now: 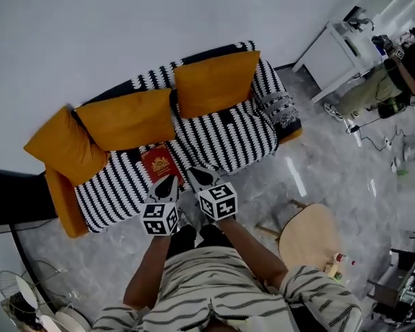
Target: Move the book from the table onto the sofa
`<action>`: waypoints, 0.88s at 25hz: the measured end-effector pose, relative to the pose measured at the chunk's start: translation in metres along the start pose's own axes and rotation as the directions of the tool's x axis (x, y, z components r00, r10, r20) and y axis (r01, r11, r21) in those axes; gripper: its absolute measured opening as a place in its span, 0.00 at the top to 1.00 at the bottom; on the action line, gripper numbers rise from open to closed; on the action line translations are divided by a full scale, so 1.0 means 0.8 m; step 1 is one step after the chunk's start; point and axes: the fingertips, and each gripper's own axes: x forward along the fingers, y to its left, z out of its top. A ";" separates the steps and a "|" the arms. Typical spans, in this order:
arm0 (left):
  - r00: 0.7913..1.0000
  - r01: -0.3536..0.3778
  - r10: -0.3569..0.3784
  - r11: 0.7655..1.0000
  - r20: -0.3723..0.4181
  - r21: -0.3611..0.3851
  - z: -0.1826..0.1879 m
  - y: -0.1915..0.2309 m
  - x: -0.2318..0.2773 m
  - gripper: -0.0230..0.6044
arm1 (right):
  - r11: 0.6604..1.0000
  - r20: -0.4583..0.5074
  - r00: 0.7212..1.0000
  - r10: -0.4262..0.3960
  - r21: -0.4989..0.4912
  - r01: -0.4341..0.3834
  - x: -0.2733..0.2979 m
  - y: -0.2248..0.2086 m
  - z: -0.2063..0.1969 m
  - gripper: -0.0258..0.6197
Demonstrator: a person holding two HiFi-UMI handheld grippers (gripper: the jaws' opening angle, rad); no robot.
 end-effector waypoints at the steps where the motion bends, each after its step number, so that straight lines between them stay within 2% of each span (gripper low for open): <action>1: 1.000 0.012 -0.012 1.000 0.013 0.015 0.010 -0.010 -0.007 0.91 | 1.000 0.014 1.000 -0.001 -0.012 0.001 -0.010 0.003 0.011 0.92; 6: 0.994 0.050 -0.057 0.996 0.098 0.069 0.060 -0.044 -0.040 0.95 | 0.998 0.103 0.995 -0.011 -0.062 0.017 -0.052 0.018 0.065 0.92; 10: 0.983 0.056 -0.081 0.987 0.166 0.152 0.094 -0.069 -0.055 0.96 | 0.996 0.171 0.985 -0.020 -0.081 0.035 -0.084 0.025 0.095 0.93; 17: 0.958 0.074 -0.121 0.980 0.261 0.184 0.149 -0.094 -0.074 0.96 | 0.989 0.248 0.969 -0.012 -0.141 0.048 -0.118 0.034 0.135 0.94; 22: 0.941 0.076 -0.139 0.975 0.307 0.208 0.169 -0.108 -0.080 0.96 | 0.984 0.321 0.947 -0.011 -0.167 0.068 -0.141 0.037 0.164 0.94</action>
